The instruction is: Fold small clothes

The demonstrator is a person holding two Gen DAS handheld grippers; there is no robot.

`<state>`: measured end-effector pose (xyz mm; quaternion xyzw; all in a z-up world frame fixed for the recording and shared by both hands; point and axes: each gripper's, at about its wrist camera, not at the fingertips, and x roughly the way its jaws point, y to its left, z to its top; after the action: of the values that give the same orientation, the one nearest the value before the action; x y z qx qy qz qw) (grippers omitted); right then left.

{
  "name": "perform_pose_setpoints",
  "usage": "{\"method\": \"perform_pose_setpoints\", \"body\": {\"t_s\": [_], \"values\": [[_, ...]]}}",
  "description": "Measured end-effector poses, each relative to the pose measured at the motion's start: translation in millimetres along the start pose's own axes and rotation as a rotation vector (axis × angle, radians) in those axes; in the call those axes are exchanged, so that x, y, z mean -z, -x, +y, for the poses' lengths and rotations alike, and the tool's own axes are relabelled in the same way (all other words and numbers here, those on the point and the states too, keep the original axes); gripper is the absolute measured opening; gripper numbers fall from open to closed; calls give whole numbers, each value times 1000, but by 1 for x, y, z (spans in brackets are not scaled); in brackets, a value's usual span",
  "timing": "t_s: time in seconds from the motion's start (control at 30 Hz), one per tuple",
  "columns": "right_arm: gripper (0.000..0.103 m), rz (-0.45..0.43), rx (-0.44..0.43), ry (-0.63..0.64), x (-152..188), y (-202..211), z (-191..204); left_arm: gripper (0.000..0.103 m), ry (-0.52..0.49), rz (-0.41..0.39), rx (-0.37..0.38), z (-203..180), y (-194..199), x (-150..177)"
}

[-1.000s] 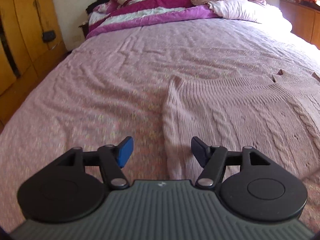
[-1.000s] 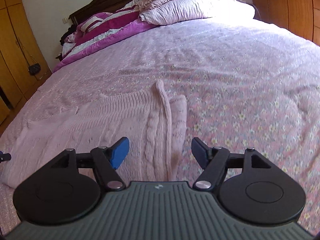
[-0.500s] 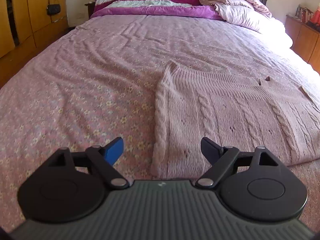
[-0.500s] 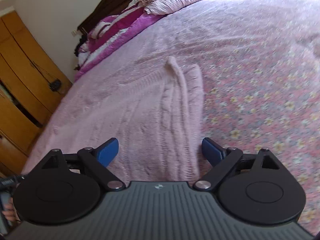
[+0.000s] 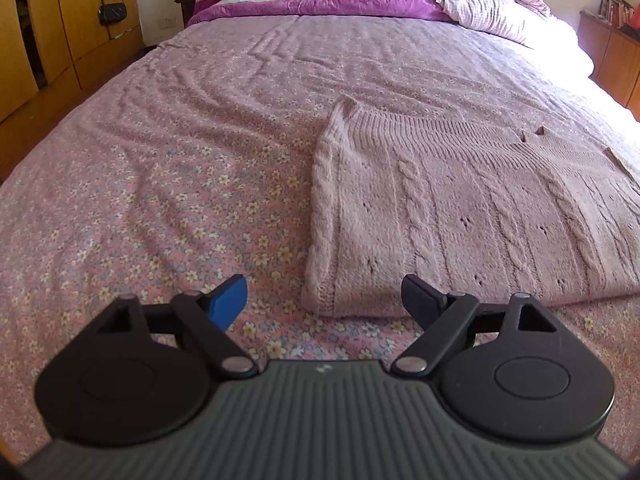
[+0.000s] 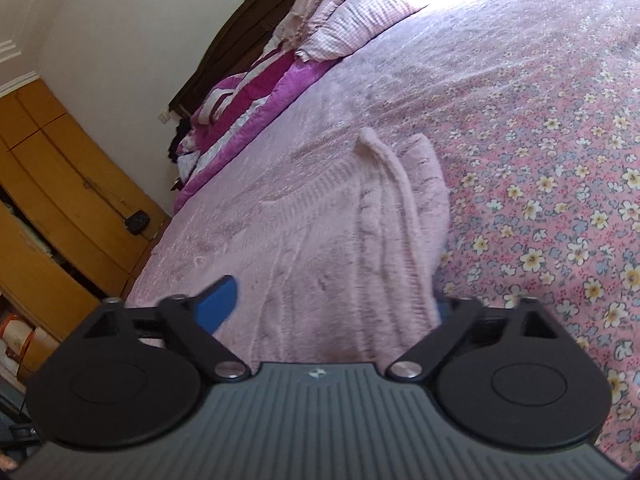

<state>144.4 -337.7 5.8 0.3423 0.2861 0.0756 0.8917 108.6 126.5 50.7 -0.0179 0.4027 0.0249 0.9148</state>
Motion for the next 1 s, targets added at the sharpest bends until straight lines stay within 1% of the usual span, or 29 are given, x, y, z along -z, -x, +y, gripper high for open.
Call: {"method": "perform_pose_setpoints", "body": {"t_s": [0.07,0.1,0.13,0.17,0.23,0.37,0.47,0.53,0.67,0.77,0.87,1.0], "values": [[62,-7,17,-53,-4,-2,-8,86,-1,5,-5,-1,1,0],[57,-5,20,-83,-6,-2,-12,86,-2,8,-9,-1,1,-1],[47,-4,22,-110,-9,-2,-16,86,-6,11,-10,-1,1,-1],[40,-3,19,-132,-11,-2,-19,86,-9,16,-12,-1,1,-1],[34,-11,3,-162,-14,0,-22,86,-10,20,-18,0,1,-1],[32,-37,-32,-155,-22,8,-7,86,-17,25,-11,0,2,0],[31,-46,-43,-108,-31,12,18,86,-21,38,-21,1,4,1],[31,-44,-69,-66,-37,12,37,86,-17,36,-26,3,6,0],[29,-31,-129,11,-45,12,82,86,-10,4,-12,8,17,-3],[29,-30,-150,62,-48,9,122,86,-7,-15,-1,14,22,-7],[28,-24,-171,94,-45,4,156,86,-15,-30,-1,19,25,-12],[26,-3,-205,143,-30,-6,207,86,-23,-46,-3,27,26,-17]]}}
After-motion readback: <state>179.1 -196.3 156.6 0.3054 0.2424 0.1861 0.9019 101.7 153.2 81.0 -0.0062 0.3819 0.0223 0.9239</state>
